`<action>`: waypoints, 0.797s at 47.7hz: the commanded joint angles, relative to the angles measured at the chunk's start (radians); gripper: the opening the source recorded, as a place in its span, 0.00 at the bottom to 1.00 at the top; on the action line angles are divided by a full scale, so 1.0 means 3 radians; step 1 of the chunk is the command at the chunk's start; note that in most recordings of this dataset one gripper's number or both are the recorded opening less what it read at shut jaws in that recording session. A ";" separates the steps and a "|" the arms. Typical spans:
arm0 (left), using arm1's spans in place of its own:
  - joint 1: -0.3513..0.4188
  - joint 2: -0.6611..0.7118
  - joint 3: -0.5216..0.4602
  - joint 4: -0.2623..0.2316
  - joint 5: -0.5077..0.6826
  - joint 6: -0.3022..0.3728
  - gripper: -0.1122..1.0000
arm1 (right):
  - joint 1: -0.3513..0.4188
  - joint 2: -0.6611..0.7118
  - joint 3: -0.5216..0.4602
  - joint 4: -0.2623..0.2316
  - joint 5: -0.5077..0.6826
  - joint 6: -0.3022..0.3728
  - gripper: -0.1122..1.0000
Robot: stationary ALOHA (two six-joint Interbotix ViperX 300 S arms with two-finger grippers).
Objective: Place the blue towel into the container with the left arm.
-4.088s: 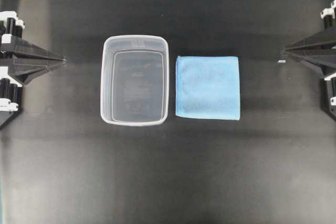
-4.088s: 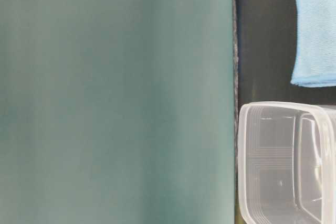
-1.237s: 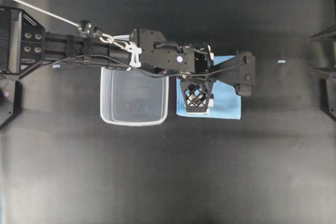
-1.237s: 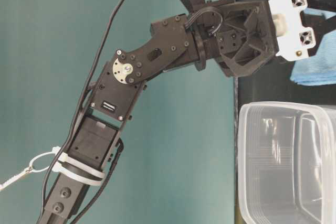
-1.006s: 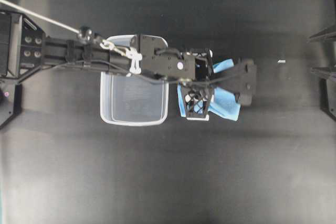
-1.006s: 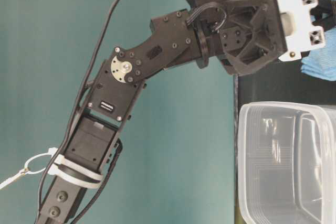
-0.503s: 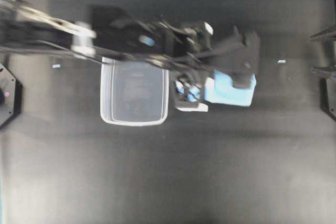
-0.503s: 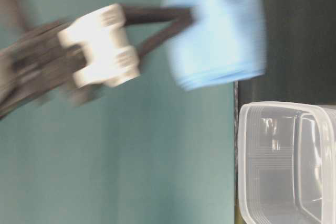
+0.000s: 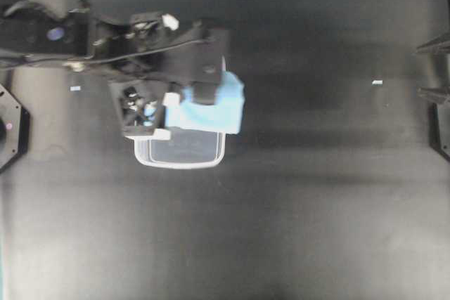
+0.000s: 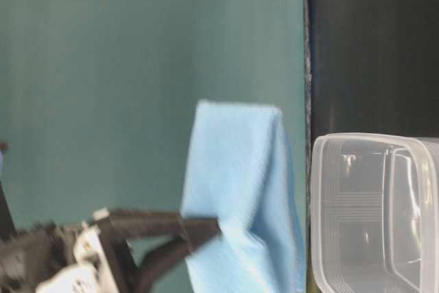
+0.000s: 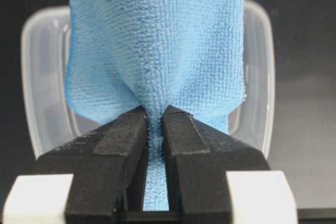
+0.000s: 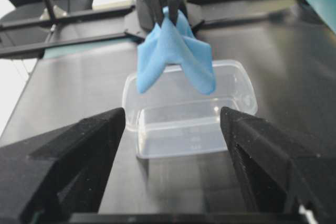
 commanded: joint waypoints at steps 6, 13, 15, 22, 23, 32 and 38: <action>0.0082 -0.0210 0.0307 0.0010 -0.0307 0.0020 0.15 | -0.0005 0.0031 -0.0020 0.0005 -0.0066 0.0000 0.74; 0.0097 -0.0184 0.0348 0.0010 -0.0327 0.0026 0.15 | -0.0005 0.0031 -0.0020 0.0005 -0.0077 0.0005 0.74; 0.0107 -0.0164 0.0358 0.0010 -0.0327 0.0020 0.15 | -0.0005 0.0031 -0.0026 0.0005 -0.0082 0.0005 0.74; 0.0123 -0.0097 0.0389 0.0010 -0.0363 0.0005 0.15 | -0.0005 0.0031 -0.0020 0.0005 -0.0082 0.0000 0.74; 0.0128 -0.0097 0.0389 0.0010 -0.0368 0.0005 0.15 | -0.0005 0.0026 -0.0026 0.0005 -0.0087 0.0000 0.74; 0.0148 -0.0077 0.0414 0.0010 -0.0424 0.0031 0.15 | -0.0005 0.0026 -0.0026 0.0005 -0.0087 0.0000 0.74; 0.0179 -0.0082 0.0430 0.0010 -0.0430 0.0010 0.15 | -0.0005 0.0026 -0.0020 0.0005 -0.0087 0.0000 0.74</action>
